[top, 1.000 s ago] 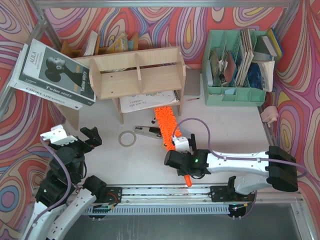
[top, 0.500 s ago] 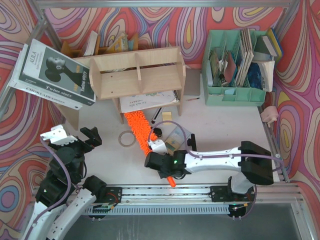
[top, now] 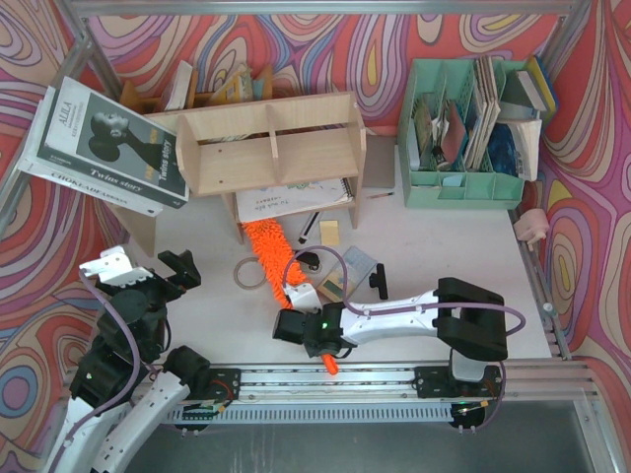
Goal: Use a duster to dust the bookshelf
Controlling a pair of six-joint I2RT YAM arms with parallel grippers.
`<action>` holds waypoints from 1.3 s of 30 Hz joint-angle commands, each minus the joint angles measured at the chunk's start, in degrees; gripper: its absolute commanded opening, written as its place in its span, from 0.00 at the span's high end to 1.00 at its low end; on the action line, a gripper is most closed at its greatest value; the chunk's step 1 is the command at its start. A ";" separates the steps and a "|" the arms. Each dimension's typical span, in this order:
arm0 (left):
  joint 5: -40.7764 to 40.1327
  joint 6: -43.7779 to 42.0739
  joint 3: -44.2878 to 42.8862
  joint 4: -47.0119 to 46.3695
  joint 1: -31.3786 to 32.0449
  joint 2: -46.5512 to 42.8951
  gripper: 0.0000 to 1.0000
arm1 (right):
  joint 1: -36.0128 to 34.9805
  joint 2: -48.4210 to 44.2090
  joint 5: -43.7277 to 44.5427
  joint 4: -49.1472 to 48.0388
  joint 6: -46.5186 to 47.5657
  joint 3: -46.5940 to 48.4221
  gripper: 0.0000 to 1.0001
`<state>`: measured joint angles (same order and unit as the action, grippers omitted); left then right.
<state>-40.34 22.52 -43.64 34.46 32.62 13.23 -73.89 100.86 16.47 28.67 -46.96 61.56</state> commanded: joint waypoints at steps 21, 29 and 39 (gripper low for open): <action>-0.53 0.15 -0.57 -0.14 -0.37 0.04 0.02 | -7.83 -4.87 2.84 5.99 1.57 -1.80 1.00; -0.36 0.14 -0.57 -0.12 -0.39 -0.06 0.02 | -8.03 -5.10 3.01 6.52 1.42 -2.08 1.00; -0.33 0.24 -0.58 -0.09 -0.39 -0.14 0.02 | -10.01 -12.12 9.51 11.23 0.21 0.28 1.00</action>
<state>-40.32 22.52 -43.64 34.46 32.62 13.23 -82.74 92.53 22.06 40.10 -49.06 60.27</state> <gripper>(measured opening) 0.984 0.331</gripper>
